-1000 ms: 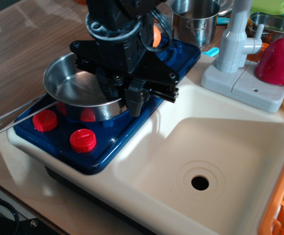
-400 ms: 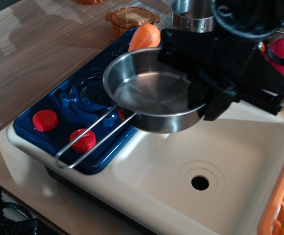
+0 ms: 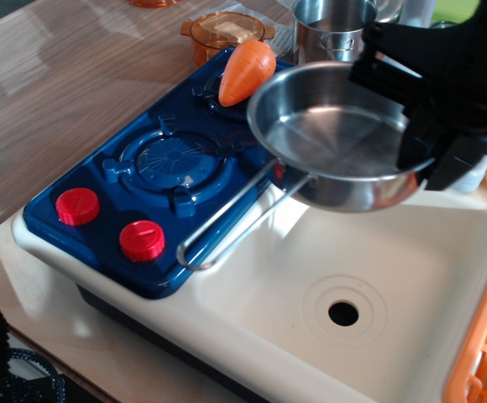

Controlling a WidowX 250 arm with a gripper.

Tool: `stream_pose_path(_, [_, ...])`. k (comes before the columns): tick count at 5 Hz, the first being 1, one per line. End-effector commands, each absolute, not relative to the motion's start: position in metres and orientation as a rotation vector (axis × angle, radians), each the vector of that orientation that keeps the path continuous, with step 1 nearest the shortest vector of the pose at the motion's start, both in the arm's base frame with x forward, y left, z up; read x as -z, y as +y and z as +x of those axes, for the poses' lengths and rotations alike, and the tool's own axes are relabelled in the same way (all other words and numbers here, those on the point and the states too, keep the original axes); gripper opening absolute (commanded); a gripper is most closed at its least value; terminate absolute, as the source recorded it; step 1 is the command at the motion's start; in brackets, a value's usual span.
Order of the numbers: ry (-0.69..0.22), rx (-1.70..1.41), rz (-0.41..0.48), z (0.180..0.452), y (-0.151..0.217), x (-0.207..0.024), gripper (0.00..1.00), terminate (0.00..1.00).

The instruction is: Put pan from stove to sink

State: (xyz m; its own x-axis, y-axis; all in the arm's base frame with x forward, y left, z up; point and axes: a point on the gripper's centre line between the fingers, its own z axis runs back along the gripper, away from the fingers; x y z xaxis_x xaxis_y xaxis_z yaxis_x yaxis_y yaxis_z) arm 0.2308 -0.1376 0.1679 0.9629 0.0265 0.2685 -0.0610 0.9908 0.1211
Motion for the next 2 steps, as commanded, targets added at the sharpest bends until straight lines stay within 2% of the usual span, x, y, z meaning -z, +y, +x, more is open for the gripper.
stream_pose_path(1, [-0.326,-0.045,0.088,0.2352,-0.1409,-0.1807,1.00,0.00])
stream_pose_path(2, [-0.326,-0.045,0.088,0.2352,-0.1409,-0.1807,1.00,1.00])
